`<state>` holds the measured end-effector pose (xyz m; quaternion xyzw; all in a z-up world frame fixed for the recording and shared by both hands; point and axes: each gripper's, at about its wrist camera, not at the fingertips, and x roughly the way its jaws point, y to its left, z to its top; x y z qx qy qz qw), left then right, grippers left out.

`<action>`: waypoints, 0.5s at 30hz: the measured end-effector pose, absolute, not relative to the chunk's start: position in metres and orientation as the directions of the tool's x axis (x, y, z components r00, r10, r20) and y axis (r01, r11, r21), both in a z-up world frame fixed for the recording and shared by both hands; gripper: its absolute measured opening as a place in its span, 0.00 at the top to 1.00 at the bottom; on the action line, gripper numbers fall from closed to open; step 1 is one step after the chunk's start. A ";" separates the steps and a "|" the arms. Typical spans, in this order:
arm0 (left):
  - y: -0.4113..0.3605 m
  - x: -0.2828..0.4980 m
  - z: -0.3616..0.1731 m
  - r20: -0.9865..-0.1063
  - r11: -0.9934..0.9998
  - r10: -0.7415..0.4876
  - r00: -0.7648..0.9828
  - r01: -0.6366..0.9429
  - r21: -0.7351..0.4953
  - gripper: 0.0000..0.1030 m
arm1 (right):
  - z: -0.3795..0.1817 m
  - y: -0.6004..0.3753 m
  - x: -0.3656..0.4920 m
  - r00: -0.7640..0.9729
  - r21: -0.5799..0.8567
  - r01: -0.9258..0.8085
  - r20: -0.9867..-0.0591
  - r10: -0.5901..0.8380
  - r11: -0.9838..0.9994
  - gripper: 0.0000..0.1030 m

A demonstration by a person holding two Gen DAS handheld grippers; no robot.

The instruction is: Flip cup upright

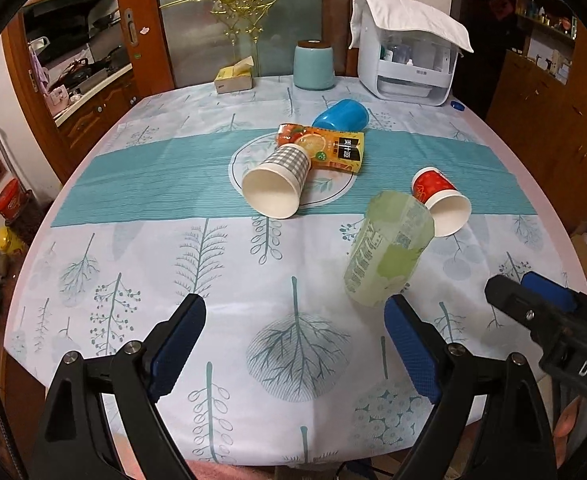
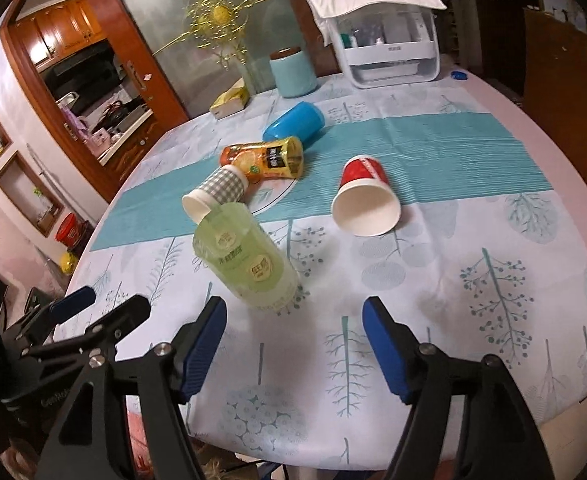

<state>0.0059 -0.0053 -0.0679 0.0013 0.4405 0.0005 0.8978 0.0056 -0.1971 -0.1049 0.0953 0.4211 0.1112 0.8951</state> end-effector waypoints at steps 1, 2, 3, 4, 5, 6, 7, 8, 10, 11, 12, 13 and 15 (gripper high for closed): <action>-0.005 0.005 -0.066 -0.789 1.000 0.002 0.614 0.001 0.003 0.13 | -0.103 -0.197 0.005 0.625 0.264 -0.113 -0.731 0.275 0.958 0.31; -0.006 0.004 -0.065 -0.787 1.000 0.004 0.616 -0.001 0.005 0.13 | -0.101 -0.198 0.004 0.629 0.264 -0.105 -0.729 0.269 0.959 0.31; -0.006 0.004 -0.064 -0.785 1.000 0.006 0.619 -0.002 0.006 0.12 | -0.100 -0.199 0.003 0.631 0.262 -0.101 -0.729 0.265 0.960 0.31; -0.007 0.003 -0.063 -0.785 1.000 0.008 0.619 -0.003 0.008 0.12 | -0.097 -0.199 0.002 0.634 0.260 -0.098 -0.727 0.261 0.961 0.31; -0.007 0.003 -0.062 -0.787 1.000 0.010 0.617 -0.005 0.009 0.12 | -0.096 -0.199 0.001 0.639 0.258 -0.096 -0.725 0.259 0.961 0.31; -0.007 0.004 -0.061 -0.789 1.000 0.008 0.615 -0.004 0.007 0.12 | -0.094 -0.199 0.000 0.643 0.252 -0.095 -0.723 0.253 0.963 0.31; -0.008 0.004 -0.061 -0.790 1.000 0.005 0.613 -0.002 0.005 0.12 | -0.092 -0.199 -0.001 0.646 0.248 -0.095 -0.722 0.249 0.964 0.31; -0.008 0.005 -0.061 -0.791 1.000 0.003 0.611 -0.001 0.004 0.12 | -0.091 -0.199 -0.002 0.649 0.248 -0.095 -0.719 0.249 0.964 0.31; -0.010 0.004 -0.060 -0.790 1.000 0.003 0.613 0.004 0.007 0.12 | -0.088 -0.197 -0.004 0.656 0.243 -0.100 -0.713 0.247 0.965 0.31; -0.011 0.004 -0.059 -0.789 1.000 0.009 0.615 0.003 0.014 0.12 | -0.087 -0.197 -0.004 0.658 0.239 -0.101 -0.712 0.245 0.966 0.31; -0.011 0.004 -0.059 -0.787 1.000 0.010 0.616 0.004 0.015 0.12 | -0.086 -0.197 -0.004 0.660 0.237 -0.102 -0.710 0.244 0.966 0.31; -0.012 0.004 -0.058 -0.786 1.000 0.009 0.618 0.004 0.015 0.12 | -0.085 -0.195 -0.005 0.662 0.233 -0.106 -0.709 0.243 0.967 0.31; -0.012 0.003 -0.058 -0.786 1.000 0.008 0.619 0.004 0.013 0.12 | -0.084 -0.193 -0.006 0.665 0.225 -0.109 -0.707 0.240 0.968 0.31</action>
